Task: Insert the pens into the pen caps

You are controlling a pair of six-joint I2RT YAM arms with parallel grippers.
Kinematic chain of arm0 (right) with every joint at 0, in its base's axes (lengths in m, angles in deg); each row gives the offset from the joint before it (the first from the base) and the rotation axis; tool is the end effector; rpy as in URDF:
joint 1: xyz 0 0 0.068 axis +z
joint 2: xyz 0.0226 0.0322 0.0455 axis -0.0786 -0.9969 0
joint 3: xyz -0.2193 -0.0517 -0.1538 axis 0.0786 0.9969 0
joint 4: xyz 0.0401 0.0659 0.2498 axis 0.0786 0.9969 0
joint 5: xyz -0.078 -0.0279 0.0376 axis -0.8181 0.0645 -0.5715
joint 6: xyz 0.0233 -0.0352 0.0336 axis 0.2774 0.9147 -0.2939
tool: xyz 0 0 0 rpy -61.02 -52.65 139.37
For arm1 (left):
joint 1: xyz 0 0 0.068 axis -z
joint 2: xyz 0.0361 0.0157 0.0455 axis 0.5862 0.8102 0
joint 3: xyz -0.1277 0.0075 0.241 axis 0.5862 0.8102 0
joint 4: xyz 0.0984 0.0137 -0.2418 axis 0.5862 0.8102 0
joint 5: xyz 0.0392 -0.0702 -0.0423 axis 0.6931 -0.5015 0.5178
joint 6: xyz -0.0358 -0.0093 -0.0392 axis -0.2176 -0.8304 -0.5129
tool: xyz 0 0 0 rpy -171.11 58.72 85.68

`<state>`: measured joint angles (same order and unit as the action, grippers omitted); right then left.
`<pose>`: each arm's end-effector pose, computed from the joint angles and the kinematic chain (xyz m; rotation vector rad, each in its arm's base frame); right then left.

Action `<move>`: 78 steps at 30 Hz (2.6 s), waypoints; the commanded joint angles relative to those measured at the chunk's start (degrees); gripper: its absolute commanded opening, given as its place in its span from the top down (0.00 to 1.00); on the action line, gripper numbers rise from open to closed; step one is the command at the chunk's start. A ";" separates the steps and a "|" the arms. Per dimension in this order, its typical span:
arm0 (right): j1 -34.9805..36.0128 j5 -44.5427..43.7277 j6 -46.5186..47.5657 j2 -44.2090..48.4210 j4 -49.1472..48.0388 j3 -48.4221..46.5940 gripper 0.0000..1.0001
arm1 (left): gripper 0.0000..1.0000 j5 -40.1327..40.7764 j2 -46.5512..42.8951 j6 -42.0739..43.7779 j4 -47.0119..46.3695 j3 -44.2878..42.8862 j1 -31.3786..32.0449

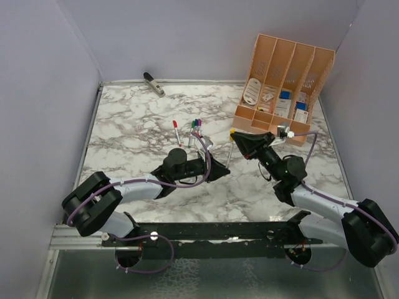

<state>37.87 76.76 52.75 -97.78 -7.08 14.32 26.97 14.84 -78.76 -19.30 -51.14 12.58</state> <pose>0.1793 0.1238 0.2578 -0.1150 1.3003 1.1024 0.1766 -0.2232 0.2157 0.6554 1.7046 -1.3990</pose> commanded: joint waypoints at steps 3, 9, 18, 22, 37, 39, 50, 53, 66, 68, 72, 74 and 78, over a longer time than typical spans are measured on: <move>0.03 -1.22 1.37 1.42 -0.79 0.62 0.99 | 1.00 -0.35 -1.44 0.95 -2.44 -0.17 0.40; 0.03 -1.40 1.37 2.43 0.41 0.92 0.99 | 1.00 0.29 -2.57 1.45 -2.37 0.23 0.53; 0.03 -0.89 -0.47 1.20 -1.31 1.82 0.99 | 1.00 -0.14 -3.33 1.91 -2.40 -0.01 0.56; 0.03 -0.64 -1.03 1.07 -1.38 1.91 0.99 | 1.00 0.67 -3.22 1.86 -2.44 0.23 0.58; -0.01 0.27 -6.21 -0.14 -4.29 3.25 0.99 | 1.00 1.94 -1.30 1.38 -3.18 -1.28 0.58; 0.10 0.56 -6.49 -0.02 -4.16 3.21 0.99 | 1.00 2.05 -1.04 1.36 -3.30 -1.28 0.58; 0.08 1.04 -6.87 2.17 -2.70 3.59 0.99 | 1.00 3.59 -2.09 1.25 -3.85 -0.59 0.58; 0.07 1.67 -7.02 1.85 -2.44 3.78 0.99 | 1.00 4.10 -2.65 1.51 -3.87 -0.89 0.58; 0.12 6.67 -3.48 -3.45 -3.90 5.80 0.99 | 1.00 5.10 -5.83 1.59 -5.80 -4.58 0.54; 0.12 7.34 -3.37 -3.91 -4.14 5.93 0.99 | 1.00 5.49 -6.50 1.72 -5.80 -5.03 0.52; 0.21 8.25 -2.48 -4.63 -3.55 5.89 0.99 | 1.00 7.10 -7.13 2.20 -5.80 -5.64 0.38; 0.53 8.50 -1.77 -4.83 -2.23 5.68 0.99 | 1.00 7.11 -7.12 2.62 -5.80 -6.30 0.19; 1.62 8.23 -0.69 -5.17 1.04 5.48 0.99 | 1.00 7.67 -7.29 3.27 -5.97 -7.45 -0.42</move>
<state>37.85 80.41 48.93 -101.24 -15.63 18.05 31.53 11.02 -77.36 -15.71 -53.50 12.97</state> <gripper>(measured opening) 0.088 0.172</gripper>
